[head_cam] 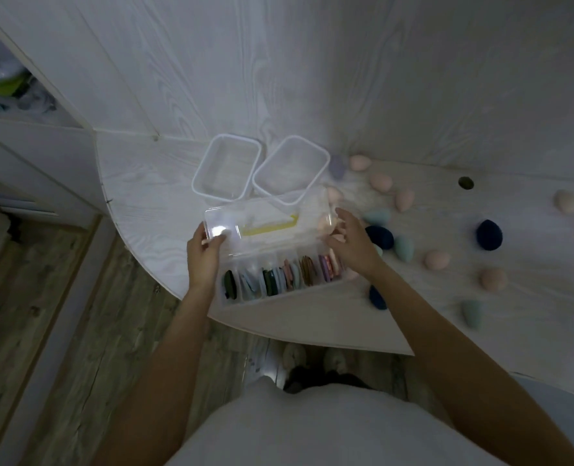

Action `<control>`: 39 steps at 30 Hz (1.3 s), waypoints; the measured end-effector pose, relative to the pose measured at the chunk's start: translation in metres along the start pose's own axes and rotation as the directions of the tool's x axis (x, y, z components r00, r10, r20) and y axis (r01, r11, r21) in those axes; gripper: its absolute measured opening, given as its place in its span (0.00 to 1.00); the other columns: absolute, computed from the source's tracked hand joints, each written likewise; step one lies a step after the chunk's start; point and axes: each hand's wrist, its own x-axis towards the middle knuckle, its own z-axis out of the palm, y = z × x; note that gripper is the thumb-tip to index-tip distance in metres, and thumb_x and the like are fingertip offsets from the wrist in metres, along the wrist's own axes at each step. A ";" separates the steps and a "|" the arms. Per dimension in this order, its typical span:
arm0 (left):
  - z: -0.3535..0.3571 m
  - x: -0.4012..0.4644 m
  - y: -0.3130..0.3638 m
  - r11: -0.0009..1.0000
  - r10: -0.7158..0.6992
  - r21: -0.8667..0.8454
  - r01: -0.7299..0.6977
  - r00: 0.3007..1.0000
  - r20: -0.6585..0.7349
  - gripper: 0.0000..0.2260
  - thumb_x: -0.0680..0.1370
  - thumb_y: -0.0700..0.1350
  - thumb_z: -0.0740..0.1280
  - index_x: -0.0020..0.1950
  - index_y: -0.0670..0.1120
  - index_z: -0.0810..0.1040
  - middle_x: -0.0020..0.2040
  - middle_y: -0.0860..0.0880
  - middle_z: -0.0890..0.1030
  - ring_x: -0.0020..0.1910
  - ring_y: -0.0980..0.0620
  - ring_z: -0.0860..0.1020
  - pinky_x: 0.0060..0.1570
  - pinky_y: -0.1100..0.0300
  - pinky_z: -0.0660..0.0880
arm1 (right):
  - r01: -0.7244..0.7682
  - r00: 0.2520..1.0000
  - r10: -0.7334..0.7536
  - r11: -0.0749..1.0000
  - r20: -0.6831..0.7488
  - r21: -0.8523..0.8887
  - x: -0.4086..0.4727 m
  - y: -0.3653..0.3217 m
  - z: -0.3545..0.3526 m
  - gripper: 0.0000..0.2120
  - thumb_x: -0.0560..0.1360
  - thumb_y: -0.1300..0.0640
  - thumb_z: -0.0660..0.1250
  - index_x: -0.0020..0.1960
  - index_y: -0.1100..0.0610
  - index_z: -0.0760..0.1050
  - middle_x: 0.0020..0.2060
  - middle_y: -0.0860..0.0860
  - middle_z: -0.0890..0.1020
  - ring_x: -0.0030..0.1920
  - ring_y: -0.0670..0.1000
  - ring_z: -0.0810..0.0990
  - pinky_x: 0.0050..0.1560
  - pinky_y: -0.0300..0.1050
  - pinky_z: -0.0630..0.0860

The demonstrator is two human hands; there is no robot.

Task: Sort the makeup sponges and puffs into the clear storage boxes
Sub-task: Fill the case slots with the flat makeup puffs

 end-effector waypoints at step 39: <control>0.001 -0.034 -0.021 0.644 0.502 0.611 -0.460 0.857 0.116 0.19 0.73 0.44 0.66 0.64 0.44 0.73 0.67 0.43 0.70 0.68 0.44 0.65 0.68 0.52 0.62 | 0.392 0.919 -0.358 0.882 0.167 -0.262 -0.013 0.029 0.005 0.21 0.77 0.47 0.62 0.68 0.52 0.67 0.67 0.53 0.67 0.68 0.52 0.66 0.66 0.49 0.66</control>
